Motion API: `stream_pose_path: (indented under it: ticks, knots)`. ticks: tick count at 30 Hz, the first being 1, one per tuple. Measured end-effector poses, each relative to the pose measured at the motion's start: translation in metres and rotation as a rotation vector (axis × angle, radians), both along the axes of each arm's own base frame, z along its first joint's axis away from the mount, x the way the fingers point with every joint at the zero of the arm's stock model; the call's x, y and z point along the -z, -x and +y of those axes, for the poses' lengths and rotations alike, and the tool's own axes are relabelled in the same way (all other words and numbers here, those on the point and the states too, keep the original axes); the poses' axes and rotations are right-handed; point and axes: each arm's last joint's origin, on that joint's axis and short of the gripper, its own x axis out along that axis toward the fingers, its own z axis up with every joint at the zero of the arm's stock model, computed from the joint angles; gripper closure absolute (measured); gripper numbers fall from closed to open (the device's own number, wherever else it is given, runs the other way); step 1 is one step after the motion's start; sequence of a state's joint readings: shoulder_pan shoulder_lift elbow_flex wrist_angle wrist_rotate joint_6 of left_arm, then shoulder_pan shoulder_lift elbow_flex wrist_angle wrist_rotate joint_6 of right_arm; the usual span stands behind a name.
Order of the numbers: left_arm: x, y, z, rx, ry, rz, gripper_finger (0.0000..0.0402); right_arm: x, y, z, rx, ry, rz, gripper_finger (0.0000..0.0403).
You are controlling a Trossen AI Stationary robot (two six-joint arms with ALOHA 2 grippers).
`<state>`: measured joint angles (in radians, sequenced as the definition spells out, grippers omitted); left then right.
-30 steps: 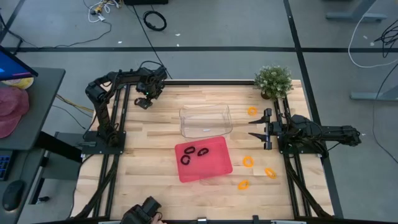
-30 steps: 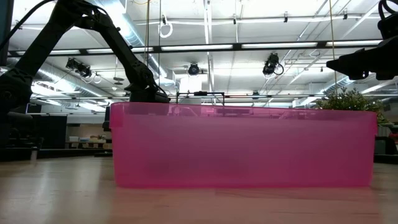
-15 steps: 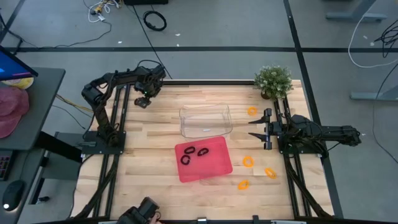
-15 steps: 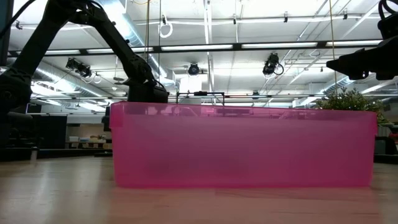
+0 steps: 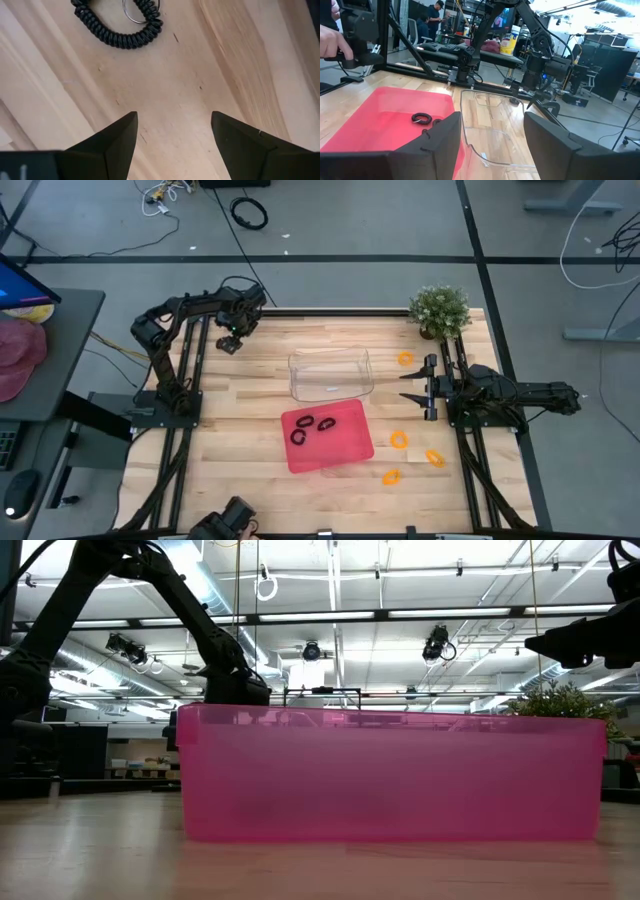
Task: Sort spring keychains
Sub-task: Put the black spring keychain into the red bin
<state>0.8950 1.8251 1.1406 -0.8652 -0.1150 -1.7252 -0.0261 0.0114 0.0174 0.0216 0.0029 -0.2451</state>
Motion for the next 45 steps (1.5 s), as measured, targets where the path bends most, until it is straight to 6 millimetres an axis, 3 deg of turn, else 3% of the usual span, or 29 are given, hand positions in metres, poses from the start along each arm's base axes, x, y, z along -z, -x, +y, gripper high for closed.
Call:
stream_pose_path:
  ticks: [10,21,45]
  knots:
    - [-0.027,-0.001,0.004,0.007,-0.029,0.031,0.0142,0.000,0.000,0.000,0.000,0.000,0.000,0.0181]
    - [-0.028,0.001,0.005,-0.015,-0.030,0.046,0.0142,0.000,0.000,0.000,0.000,0.000,0.000,0.0181]
    - [-0.028,0.032,0.023,-0.100,-0.008,0.054,0.0143,0.000,0.000,0.000,0.000,0.000,0.000,0.0181]
